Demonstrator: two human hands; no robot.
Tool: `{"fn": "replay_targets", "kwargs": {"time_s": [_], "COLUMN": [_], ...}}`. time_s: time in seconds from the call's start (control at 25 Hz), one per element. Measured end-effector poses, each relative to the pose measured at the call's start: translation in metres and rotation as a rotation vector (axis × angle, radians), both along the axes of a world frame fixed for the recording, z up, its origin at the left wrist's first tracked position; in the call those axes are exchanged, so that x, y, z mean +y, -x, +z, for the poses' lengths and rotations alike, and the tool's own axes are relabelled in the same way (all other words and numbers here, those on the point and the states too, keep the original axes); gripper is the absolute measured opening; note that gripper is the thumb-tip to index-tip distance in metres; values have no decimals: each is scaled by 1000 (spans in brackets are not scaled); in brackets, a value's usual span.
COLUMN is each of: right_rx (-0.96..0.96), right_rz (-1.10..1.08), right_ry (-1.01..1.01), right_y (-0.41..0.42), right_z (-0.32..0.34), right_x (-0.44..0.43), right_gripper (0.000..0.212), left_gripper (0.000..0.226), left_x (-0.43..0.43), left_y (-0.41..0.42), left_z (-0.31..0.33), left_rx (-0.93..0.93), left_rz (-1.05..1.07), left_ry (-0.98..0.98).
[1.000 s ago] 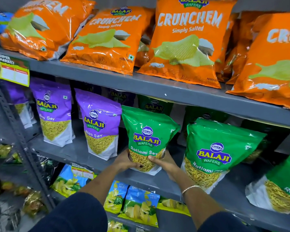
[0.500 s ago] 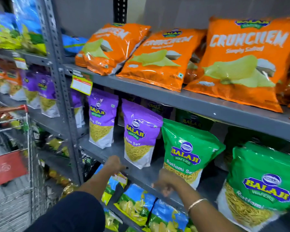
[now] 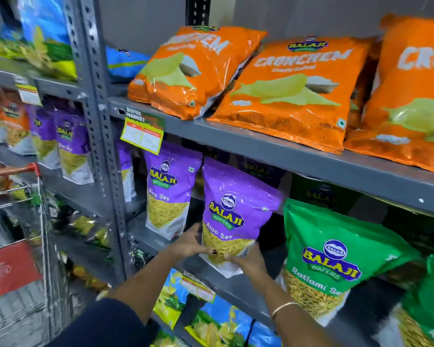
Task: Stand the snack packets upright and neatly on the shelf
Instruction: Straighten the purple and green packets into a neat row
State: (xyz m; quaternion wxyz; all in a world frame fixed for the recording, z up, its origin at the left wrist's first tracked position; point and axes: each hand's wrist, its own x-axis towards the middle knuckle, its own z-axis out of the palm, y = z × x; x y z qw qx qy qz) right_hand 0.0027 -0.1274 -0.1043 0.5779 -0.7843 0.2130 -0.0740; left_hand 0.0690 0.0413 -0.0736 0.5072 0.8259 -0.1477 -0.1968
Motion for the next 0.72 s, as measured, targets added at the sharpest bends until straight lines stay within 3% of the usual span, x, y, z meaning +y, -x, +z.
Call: {"fn": "replay_targets", "kwargs": {"time_s": [0.12, 0.16, 0.24, 0.32, 0.44, 0.52, 0.72], "right_rx": [-47, -83, -182, -315, -524, -558, -469], "right_rz": [35, 70, 65, -80, -303, -400, -411], "right_ry": [-33, -46, -126, -132, 49, 165, 286], "right_y": [-2, 2, 13, 22, 23, 19, 14], "right_z": [-5, 1, 24, 61, 119, 149, 160], "right_x": [12, 15, 22, 29, 35, 27, 11], "right_gripper": [119, 121, 105, 97, 54, 32, 36], "left_gripper": [111, 115, 109, 96, 86, 75, 76], "left_x": [13, 14, 15, 13, 9, 5, 1], "left_y": [-30, -37, -28, -3, 2, 4, 9], "left_z": [-39, -49, -41, -12, -5, -3, -4], "left_rx": [-20, -5, -11, -23, -14, 6, -22], "left_rz": [81, 83, 86, 114, 128, 104, 126], "left_ry": [34, 44, 48, 59, 102, 133, 157]}}
